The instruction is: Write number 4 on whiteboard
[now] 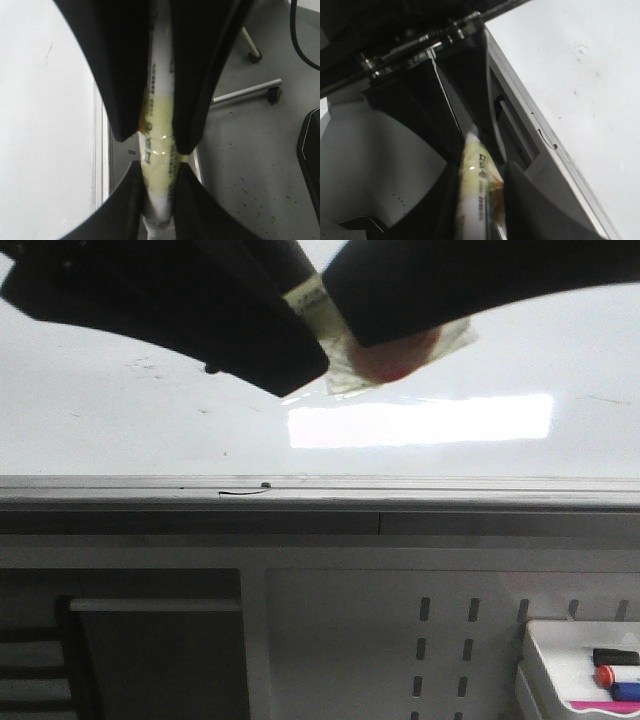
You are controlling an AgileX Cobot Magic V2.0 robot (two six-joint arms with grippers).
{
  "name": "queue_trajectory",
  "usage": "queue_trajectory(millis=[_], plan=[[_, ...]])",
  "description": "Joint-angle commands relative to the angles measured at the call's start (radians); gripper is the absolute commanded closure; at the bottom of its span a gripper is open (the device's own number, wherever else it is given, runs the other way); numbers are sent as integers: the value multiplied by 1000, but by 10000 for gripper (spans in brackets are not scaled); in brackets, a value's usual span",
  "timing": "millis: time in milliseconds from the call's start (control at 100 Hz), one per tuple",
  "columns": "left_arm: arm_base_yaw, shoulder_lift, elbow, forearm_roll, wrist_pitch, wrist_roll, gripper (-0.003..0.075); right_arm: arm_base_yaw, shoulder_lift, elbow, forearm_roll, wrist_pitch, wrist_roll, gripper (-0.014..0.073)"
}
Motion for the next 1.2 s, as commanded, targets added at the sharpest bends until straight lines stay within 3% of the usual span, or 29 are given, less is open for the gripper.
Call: queue_trajectory(millis=[0,130,360,460,560,630,890,1190], plan=[[-9,-24,-32,-29,-84,-2,741,2,-1,-37,0,-86,-11,573],[-9,-24,-32,-29,-84,-2,740,2,-1,-37,0,-77,-11,662],[-9,-24,-32,-31,-88,-2,721,2,-1,-37,0,-74,-11,659],[-9,-24,-32,-52,-90,-2,594,2,-1,-37,0,-72,-11,659],[-9,-24,-32,-75,-90,-2,401,2,-1,-37,0,-63,-11,659],[-9,-24,-32,-91,-90,-2,334,2,-1,-37,0,-60,-11,659],[51,-92,-4,-176,-135,-116,332,-25,-8,-35,0,11,-11,658],[205,-402,250,-448,-334,-116,351,-100,-58,18,0,-14,-11,657]])
